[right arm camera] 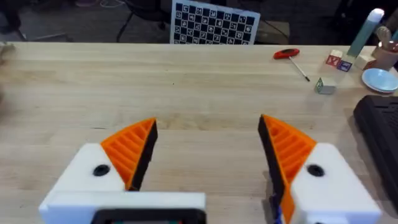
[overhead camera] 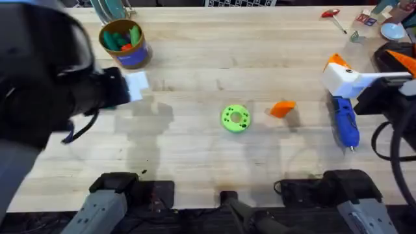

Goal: Pick up the gripper from the table and insert it into the empty holder that is missing its gripper. Then pick up a screw, insert it into the mounting hole, and use the screwdriver to tighten it. Finally, clean up the table by picking up the vegetable and placing it into the bucket.

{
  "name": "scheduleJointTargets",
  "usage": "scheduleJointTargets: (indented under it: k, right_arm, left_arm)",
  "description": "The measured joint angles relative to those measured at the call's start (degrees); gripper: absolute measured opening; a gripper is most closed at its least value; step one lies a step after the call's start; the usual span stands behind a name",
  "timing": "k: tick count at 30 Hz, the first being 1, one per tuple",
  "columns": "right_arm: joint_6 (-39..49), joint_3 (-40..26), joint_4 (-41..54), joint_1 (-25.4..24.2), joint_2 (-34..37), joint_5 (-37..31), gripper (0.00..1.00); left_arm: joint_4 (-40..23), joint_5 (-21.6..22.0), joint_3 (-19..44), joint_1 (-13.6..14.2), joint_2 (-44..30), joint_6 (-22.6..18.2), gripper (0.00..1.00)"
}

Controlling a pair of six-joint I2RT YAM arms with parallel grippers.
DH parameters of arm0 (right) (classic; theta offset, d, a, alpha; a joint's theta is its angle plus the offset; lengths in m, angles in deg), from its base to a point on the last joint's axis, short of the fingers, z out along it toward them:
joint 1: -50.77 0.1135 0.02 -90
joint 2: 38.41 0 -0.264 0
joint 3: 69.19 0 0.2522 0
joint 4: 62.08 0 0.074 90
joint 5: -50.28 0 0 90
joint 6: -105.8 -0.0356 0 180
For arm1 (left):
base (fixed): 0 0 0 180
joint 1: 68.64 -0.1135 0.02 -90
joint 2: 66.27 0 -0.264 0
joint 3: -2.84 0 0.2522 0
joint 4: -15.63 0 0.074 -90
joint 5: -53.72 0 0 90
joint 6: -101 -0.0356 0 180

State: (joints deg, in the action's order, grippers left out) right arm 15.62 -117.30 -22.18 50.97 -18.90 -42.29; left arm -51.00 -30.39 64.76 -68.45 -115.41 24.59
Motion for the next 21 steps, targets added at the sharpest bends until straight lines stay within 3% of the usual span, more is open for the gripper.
scheduleJointTargets:
  k: [2,4,7,8,9,11,13,17,21]
  right_arm:
    - [0.13,0.0,-0.13,0.0,0.0,0.0,0.992]
    - [1.07,0.0,-0.14,0.0,0.0,0.0,0.992]
    - [3.83,0.0,-0.15,0.0,0.0,-0.04,0.992]
    - [4.77,0.0,-0.13,0.0,0.0,-0.05,0.992]
    - [5.57,0.0,-0.13,0.0,0.0,-0.13,0.992]
    - [6.73,0.0,-0.13,0.0,0.0,-0.17,0.992]
    - [7.55,0.0,-0.13,0.0,0.0,-0.17,0.992]
    - [8.37,0.0,-0.13,0.0,0.0,-0.17,0.992]
    - [8.63,0.0,-0.11,0.0,0.0,-0.17,0.99]
  left_arm:
    - [0.75,-2.14,0.0,0.0,-7.63,2.08,0.946]
    - [1.07,-3.51,0.02,0.08,-10.34,2.25,0.67]
    - [1.16,-6.16,0.8,1.22,-12.2,1.67,0.176]
    - [0.99,-6.8,1.29,1.87,-12.13,1.17,0.059]
    - [0.88,-7.58,1.92,2.83,-11.83,0.43,0.075]
    - [0.9,-9.68,3.15,5.92,-10.36,-0.52,0.204]
    - [1.04,-11.17,3.75,10.63,-7.85,-1.34,0.354]
    - [2.75,-12.91,3.87,22.07,-2.7,-2.06,0.929]
    - [9.41,-13.83,3.87,31.35,0.06,-2.48,0.987]
